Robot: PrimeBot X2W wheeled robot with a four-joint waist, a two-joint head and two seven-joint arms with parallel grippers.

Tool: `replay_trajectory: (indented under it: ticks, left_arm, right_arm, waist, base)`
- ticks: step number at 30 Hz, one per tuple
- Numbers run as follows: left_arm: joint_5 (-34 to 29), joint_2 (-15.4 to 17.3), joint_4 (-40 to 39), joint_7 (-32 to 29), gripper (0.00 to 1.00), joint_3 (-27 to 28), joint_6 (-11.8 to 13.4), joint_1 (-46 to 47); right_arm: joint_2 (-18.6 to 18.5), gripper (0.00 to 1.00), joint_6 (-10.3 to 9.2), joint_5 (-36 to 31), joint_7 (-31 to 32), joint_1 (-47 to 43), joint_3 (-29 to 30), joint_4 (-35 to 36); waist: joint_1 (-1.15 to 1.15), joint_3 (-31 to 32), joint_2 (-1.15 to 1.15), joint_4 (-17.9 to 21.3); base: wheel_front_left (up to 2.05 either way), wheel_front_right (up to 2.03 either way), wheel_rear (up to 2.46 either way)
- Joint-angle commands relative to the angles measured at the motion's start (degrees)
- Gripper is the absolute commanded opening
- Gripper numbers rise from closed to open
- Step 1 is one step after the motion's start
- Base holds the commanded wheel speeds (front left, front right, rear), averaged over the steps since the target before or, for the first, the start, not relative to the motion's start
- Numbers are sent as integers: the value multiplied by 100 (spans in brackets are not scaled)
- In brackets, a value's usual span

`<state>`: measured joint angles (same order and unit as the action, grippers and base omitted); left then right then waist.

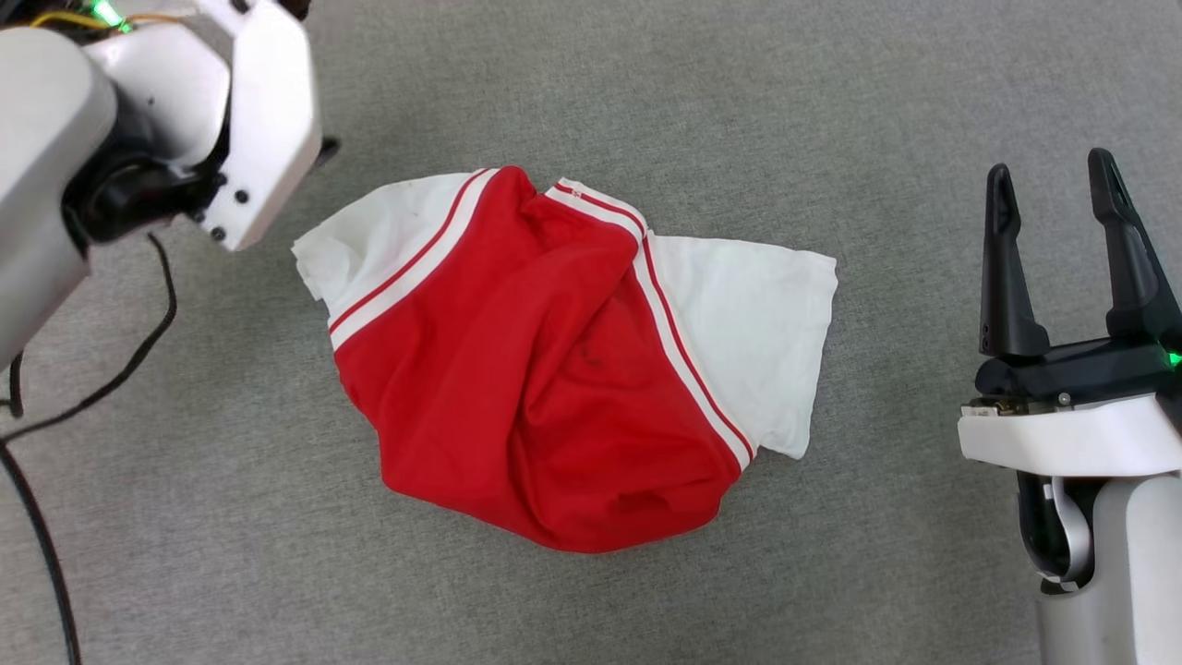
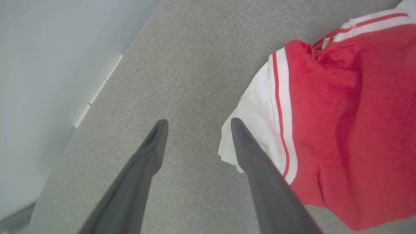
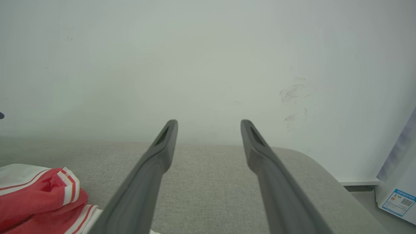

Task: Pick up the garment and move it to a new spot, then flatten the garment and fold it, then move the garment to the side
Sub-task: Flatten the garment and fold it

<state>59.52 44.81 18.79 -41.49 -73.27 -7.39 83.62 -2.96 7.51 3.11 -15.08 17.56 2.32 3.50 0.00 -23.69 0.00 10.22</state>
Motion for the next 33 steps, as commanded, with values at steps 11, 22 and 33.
replay_trajectory:
  ticks: [11, 22, 33]
  left_arm:
    - [-469, 72, -32, -875, 100, -20, 2, -1039]
    - [-576, 150, -204, -409, 0, -57, -2, -1470]
    - [-121, 1169, -1415, 432, 0, 152, 95, -1664]
  right_arm:
    - [16, 100, -4, 31, -13, 96, -17, 76]
    - [16, 100, -4, 16, -13, -7, 95, 29]
    - [15, 100, -4, -72, -13, -397, 274, -79]
  waist:
    - [0, -370, 0, 195]
    - [0, -255, 0, 102]
    - [0, 417, 0, -638]
  base:
    - [0, 0, 0]
    - [0, 0, 0]
    - [0, 0, 0]
